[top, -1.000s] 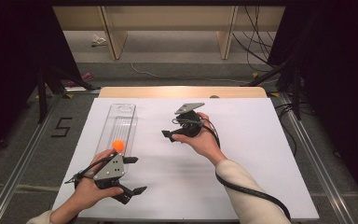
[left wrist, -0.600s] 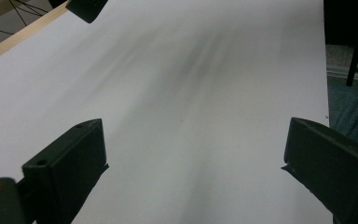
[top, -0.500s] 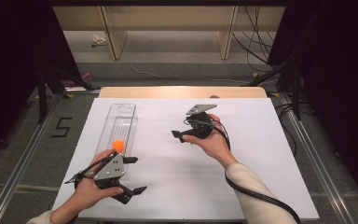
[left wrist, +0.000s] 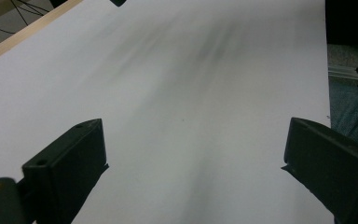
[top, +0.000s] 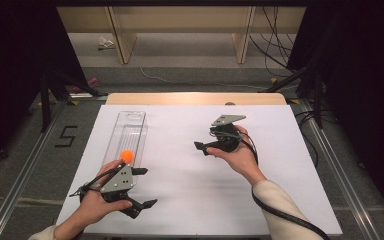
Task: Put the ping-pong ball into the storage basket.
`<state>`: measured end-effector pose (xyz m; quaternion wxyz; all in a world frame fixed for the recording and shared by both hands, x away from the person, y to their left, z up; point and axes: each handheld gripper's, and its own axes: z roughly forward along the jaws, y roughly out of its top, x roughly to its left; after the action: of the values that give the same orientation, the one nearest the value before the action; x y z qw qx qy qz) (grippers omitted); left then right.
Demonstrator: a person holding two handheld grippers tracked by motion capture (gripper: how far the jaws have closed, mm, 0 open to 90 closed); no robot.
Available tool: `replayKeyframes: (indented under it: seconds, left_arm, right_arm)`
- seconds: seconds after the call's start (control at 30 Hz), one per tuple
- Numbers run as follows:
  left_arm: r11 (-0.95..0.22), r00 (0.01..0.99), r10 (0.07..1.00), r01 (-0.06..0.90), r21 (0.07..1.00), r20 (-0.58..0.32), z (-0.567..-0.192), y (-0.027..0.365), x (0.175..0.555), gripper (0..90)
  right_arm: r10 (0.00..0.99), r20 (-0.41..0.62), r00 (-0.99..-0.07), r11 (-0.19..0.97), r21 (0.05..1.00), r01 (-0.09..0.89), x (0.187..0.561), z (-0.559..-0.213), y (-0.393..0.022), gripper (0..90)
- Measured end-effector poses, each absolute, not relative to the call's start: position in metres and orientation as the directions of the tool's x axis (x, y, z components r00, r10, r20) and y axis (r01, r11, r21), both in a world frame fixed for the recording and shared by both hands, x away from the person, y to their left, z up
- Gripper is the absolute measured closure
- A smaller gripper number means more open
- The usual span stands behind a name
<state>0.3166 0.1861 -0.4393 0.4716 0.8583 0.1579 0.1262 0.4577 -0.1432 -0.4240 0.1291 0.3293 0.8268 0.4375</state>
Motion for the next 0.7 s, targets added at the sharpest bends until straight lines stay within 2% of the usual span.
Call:
replayKeyframes:
  seconds: [0.7]
  left_arm:
    - [-0.506,0.916,0.396,0.156,0.848,0.068,-0.44,0.186,0.317,5.2]
  right_arm:
    - [0.697,0.09,-0.711,0.359,0.815,0.455,0.433,-0.423,-0.188,16.3]
